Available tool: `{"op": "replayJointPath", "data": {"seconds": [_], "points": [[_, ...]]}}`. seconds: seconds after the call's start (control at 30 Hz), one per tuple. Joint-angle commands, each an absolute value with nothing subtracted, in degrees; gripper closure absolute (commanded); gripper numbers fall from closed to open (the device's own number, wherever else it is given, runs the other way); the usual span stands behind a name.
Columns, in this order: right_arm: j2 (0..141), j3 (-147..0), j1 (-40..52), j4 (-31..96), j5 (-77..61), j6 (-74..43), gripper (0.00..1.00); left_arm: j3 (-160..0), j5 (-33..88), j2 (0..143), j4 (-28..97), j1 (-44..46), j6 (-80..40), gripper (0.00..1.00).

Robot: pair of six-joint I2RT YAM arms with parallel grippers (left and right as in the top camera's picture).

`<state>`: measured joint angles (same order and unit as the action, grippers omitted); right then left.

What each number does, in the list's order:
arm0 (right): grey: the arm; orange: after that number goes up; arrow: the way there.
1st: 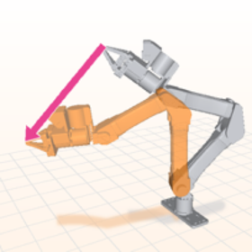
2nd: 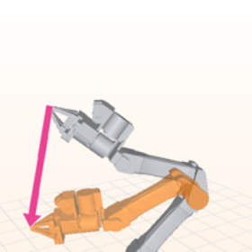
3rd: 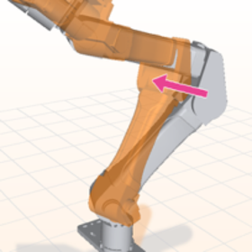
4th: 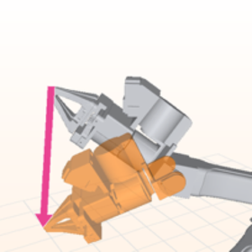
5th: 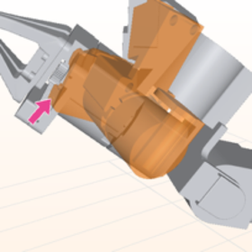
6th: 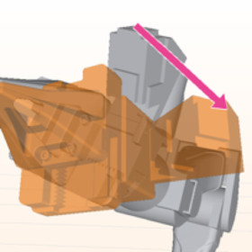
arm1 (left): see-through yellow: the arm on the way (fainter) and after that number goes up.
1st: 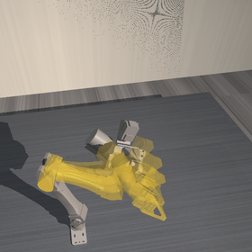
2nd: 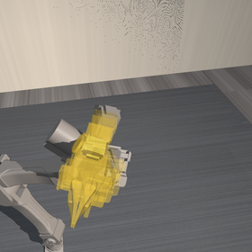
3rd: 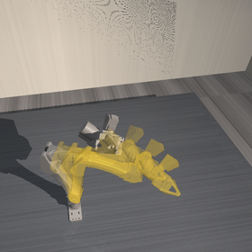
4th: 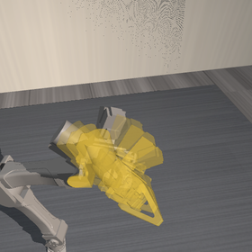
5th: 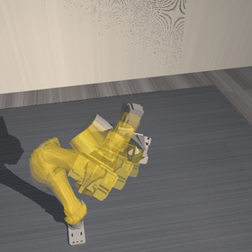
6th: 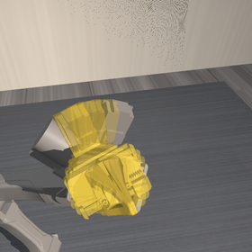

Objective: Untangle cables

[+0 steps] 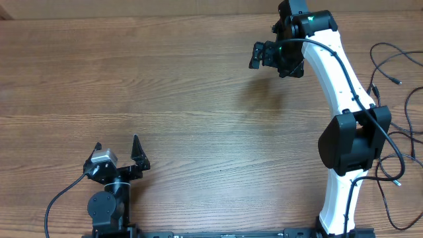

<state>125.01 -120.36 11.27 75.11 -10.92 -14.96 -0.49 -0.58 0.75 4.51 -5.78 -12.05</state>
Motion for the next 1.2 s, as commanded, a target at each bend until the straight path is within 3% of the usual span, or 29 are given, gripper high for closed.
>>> {"op": "replayJointPath", "data": {"seconds": [0.0,0.27,0.4,1.17], "points": [[123.13,-120.79,11.18,75.02,-10.35,-14.74,0.00,-0.36,1.83,0.16,4.45,-6.02,-13.32,0.00],[123.13,-120.79,11.18,75.02,-10.35,-14.74,0.00,-0.36,4.43,0.16,-0.69,-5.67,-10.24,0.00],[123.13,-120.79,11.18,75.02,-10.35,-14.74,0.00,-0.32,6.00,0.16,4.40,-4.84,-8.47,0.00],[123.13,-120.79,11.18,75.02,-10.35,-14.74,0.00,-0.27,2.13,0.16,4.47,-0.67,0.23,0.00]]}}
